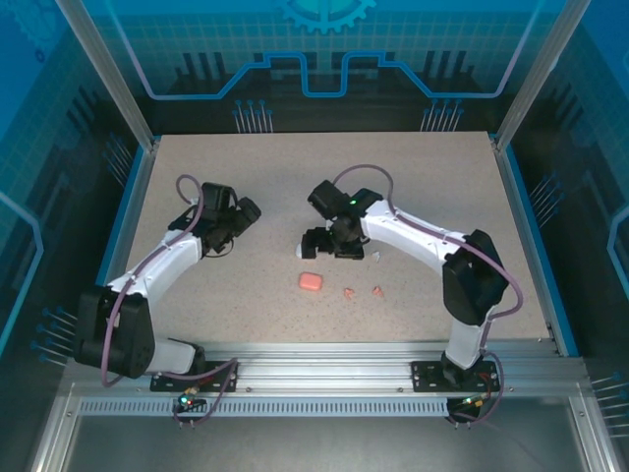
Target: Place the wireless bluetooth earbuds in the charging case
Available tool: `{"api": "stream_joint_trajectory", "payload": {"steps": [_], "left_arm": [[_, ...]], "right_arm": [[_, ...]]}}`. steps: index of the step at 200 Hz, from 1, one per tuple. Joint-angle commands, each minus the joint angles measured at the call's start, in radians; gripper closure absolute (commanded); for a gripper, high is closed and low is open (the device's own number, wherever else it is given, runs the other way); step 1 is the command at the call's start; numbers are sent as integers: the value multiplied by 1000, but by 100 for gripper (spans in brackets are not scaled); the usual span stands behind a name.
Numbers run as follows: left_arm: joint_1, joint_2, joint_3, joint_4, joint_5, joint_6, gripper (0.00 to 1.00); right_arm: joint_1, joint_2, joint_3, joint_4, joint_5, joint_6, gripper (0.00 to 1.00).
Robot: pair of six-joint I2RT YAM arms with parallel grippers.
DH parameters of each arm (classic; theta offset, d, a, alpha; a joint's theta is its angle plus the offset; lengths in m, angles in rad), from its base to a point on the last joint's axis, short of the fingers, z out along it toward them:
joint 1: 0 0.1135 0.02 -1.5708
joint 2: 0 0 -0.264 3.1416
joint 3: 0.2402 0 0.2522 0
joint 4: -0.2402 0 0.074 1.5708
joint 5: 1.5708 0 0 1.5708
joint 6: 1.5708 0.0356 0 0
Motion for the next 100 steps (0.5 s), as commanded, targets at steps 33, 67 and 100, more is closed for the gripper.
{"api": "stream_joint_trajectory", "payload": {"steps": [33,67,100], "left_arm": [[23,-7,8,-7,54,-18,1],[35,-19,-10,13,48,-14,1],[58,-31,-34,26,51,-11,1]], "right_arm": [[69,141,128,-111,75,181,7],[87,225,197,-169,75,271,7],[101,289,242,-194,58,327,7]]}}
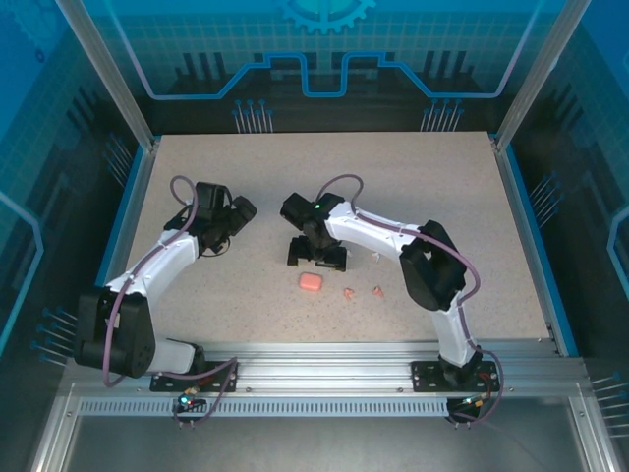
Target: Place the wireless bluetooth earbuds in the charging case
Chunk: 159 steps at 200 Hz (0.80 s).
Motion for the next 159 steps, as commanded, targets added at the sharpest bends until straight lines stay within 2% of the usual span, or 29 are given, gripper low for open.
{"api": "stream_joint_trajectory", "payload": {"steps": [1,79,159], "left_arm": [[24,-28,-27,17,22,4,1],[53,-35,-49,35,37,21,1],[59,-43,-51,39,43,35,1]], "right_arm": [[23,48,44,-67,-2,82,7],[55,177,169,-136,8,117,8],[62,191,137,-120,5,134,11]]}}
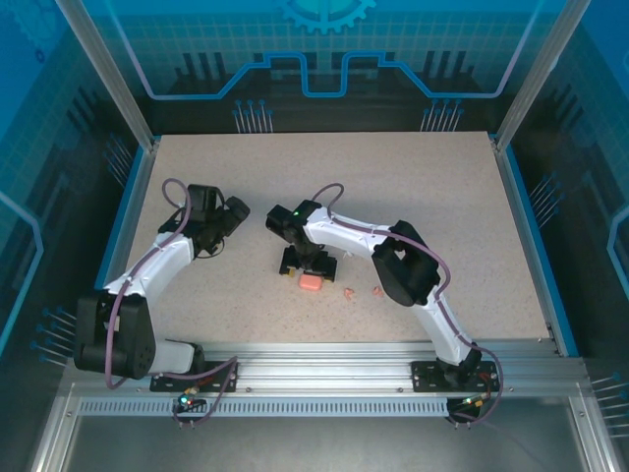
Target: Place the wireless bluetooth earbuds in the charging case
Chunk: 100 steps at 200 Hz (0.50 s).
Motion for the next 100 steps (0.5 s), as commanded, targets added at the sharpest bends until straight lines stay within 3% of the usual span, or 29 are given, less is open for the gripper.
{"api": "stream_joint_trajectory", "payload": {"steps": [1,100], "left_arm": [[9,-28,-22,14,24,31,1],[11,-38,-37,13,33,23,1]], "right_arm": [[16,17,-9,-25,9,25,11],[13,9,-56,14,5,31,16]]}}
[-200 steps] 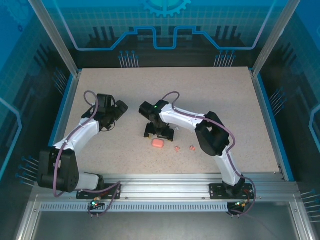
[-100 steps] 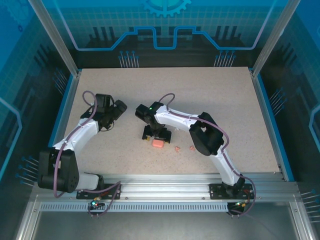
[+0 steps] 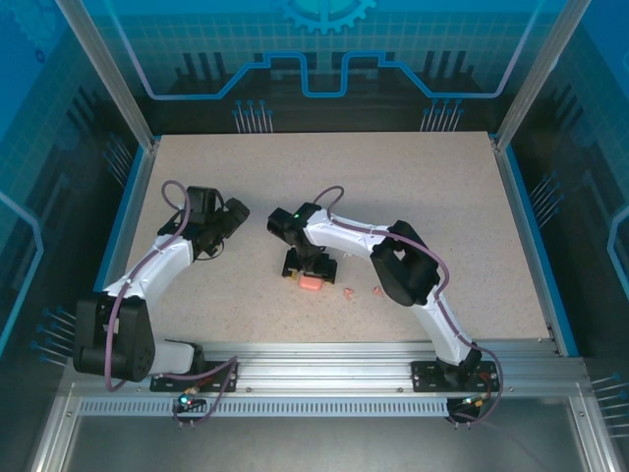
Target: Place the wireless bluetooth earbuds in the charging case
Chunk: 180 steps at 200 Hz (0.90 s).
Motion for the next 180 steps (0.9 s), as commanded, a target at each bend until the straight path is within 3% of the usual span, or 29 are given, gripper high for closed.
{"api": "stream_joint_trajectory", "payload": {"steps": [1,180], "left_arm": [[9,-27,-16,3,25,23,1],[9,-38,-24,0,26,15,1]], "right_arm": [[13,8,-19,-5,5,27,16],[7,-15,-93,61,-25,38,31]]}}
